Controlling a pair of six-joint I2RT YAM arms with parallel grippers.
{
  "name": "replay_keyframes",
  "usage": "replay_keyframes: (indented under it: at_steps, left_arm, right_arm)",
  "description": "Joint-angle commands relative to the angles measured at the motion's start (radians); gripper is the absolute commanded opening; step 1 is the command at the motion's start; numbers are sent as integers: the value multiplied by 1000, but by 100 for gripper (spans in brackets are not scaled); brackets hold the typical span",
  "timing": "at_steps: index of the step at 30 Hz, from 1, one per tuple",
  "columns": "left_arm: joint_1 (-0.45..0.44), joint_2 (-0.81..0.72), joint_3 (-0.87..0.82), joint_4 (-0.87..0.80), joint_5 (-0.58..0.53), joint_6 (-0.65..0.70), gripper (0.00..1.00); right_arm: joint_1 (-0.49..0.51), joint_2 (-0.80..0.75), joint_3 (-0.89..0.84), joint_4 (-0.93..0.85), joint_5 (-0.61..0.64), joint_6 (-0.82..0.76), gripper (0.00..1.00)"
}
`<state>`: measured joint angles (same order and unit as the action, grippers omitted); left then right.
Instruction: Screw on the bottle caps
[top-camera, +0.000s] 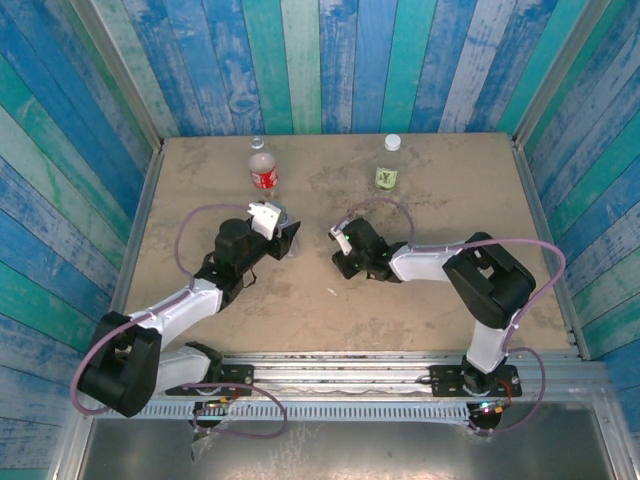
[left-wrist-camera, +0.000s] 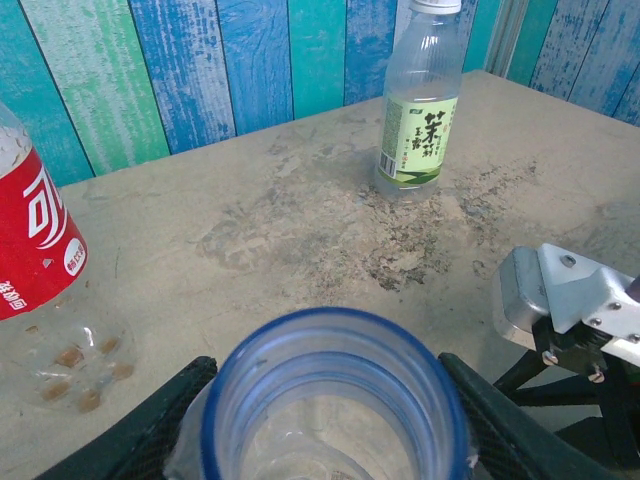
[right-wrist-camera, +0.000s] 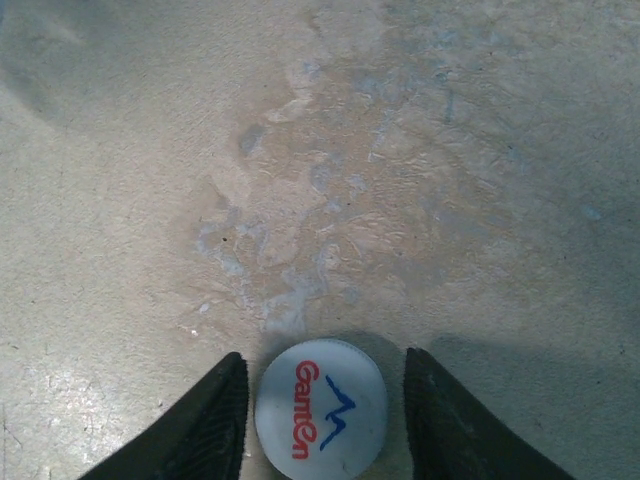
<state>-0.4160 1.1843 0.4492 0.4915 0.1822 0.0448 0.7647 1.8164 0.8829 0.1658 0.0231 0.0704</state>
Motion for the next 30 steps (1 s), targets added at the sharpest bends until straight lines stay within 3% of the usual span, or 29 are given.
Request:
replay_keyframes:
  at_steps: [1, 15, 30]
  left_arm:
    - [2, -4, -7, 4, 16, -2, 50]
    - [-5, 21, -14, 25, 48, 7, 50]
    - [-188, 211, 62, 173, 141, -11, 50]
  right_arm:
    - [6, 9, 15, 5, 9, 1, 40]
    - [5, -61, -16, -6, 14, 15, 31]
    - [-91, -278, -166, -61, 21, 51, 30]
